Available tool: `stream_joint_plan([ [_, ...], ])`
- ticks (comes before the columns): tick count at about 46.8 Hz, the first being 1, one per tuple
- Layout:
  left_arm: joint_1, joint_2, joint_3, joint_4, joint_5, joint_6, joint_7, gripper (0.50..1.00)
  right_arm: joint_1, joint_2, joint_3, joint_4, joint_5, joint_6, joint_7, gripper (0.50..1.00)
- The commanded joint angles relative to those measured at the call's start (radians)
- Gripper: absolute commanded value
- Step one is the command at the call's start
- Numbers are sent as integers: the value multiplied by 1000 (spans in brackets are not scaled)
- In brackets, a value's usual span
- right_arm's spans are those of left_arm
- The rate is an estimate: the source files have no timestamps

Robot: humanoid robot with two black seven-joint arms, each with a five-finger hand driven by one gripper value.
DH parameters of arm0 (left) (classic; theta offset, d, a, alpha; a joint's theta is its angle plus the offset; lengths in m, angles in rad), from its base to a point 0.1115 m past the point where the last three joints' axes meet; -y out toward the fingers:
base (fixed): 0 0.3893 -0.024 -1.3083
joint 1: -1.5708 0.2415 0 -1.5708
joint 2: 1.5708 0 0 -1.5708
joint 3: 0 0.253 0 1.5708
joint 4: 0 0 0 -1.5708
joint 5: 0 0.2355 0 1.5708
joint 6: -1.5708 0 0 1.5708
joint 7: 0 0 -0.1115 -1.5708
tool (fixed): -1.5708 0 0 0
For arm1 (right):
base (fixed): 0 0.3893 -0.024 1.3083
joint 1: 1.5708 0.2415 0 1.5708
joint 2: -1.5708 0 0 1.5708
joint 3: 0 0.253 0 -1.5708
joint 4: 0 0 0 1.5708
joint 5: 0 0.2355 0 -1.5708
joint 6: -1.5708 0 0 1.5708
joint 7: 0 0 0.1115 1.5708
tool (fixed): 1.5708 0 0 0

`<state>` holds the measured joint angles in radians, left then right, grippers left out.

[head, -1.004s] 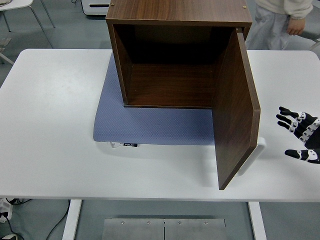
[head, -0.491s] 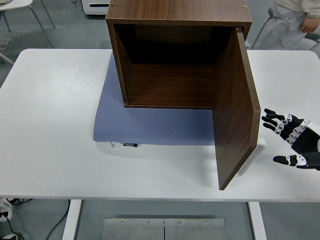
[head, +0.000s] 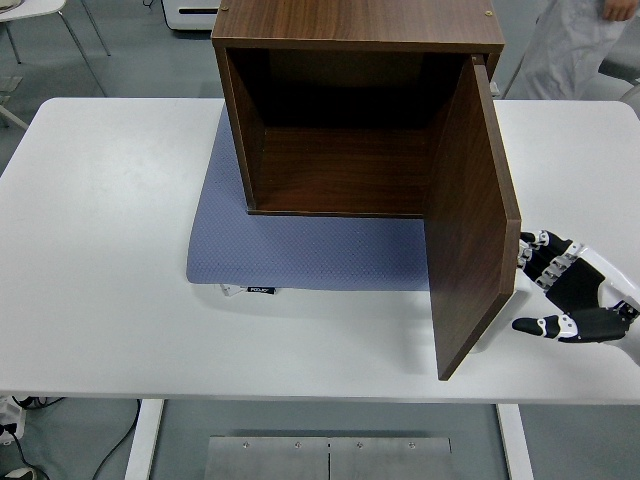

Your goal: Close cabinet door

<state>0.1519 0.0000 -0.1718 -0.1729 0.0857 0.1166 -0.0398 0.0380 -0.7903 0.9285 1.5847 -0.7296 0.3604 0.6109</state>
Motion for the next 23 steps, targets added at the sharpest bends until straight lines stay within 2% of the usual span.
stream_joint_plan([
  [1, 0, 0, 0, 0, 0, 0, 0, 1000, 2, 11, -2, 0, -10, 0, 0, 1000],
  [23, 0, 0, 0, 0, 0, 0, 0, 1000, 23, 78, -27, 6, -44, -1, 0, 1000],
])
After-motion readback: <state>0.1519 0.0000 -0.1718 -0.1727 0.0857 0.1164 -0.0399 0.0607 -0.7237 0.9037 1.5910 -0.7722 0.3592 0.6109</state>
